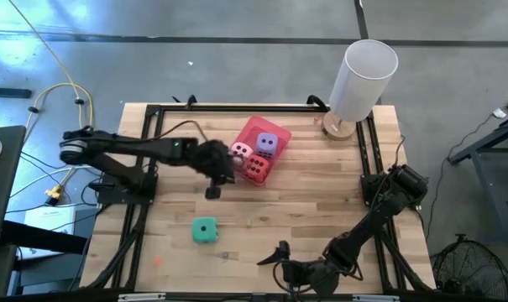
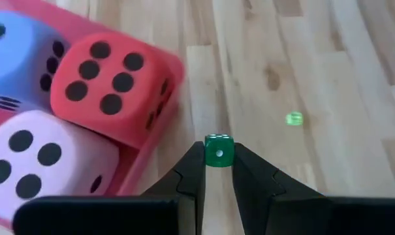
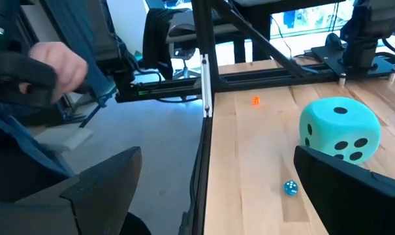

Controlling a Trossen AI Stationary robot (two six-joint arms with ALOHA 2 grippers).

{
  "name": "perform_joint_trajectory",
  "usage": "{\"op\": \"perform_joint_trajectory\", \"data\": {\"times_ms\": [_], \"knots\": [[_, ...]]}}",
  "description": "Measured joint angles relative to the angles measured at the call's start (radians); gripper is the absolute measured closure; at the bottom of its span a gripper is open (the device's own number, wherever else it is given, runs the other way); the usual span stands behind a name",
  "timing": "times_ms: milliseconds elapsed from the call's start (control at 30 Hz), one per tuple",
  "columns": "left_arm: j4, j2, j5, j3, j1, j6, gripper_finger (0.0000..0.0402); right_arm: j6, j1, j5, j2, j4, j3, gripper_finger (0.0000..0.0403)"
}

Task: Pick & Place Dice
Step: Put the small green die into the red bin

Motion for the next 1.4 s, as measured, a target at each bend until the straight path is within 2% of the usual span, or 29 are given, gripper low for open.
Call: {"op": "perform_joint_trajectory", "data": {"times_ms": [100, 333, 433, 667, 833, 933, 1200, 1400], "knots": [[0.039, 0.046, 0.047, 0.000, 0.065, 0.010, 0.0349, 0.000, 0.003, 0.000, 0.000, -0.006, 0.000, 0.0009], [0.082, 0.097, 0.032, 0.000, 0.129, 0.030, 0.0348, -0.074, 0.007, -0.006, -0.026, 0.012, 0.000, 0.0009], [0.085, 0.116, 0.006, 0.000, 0.164, 0.047, 0.0348, -0.141, 0.005, 0.047, -0.030, -0.004, 0.000, 0.0009], [0.088, 0.178, 0.042, 0.000, 0.208, -0.022, 0.0348, -0.198, -0.039, 0.291, -0.030, -0.023, 0.000, 0.0009], [0.127, 0.179, 0.040, 0.000, 0.208, -0.102, 0.0347, -0.356, -0.081, 0.315, -0.029, -0.027, 0.000, 0.0009], [0.125, 0.179, 0.035, 0.000, 0.208, -0.132, 0.0344, -0.393, -0.106, 0.315, -0.029, -0.033, 0.000, 0.0009], [0.100, 0.179, -0.056, 0.000, 0.182, -0.019, 0.0309, -0.500, -0.117, 0.401, -0.035, -0.012, 0.000, 0.0009], [0.110, 0.179, -0.217, 0.000, 0.142, -0.061, 0.0265, -0.498, -0.119, 0.435, -0.035, 0.016, 0.000, 0.0009]]}}
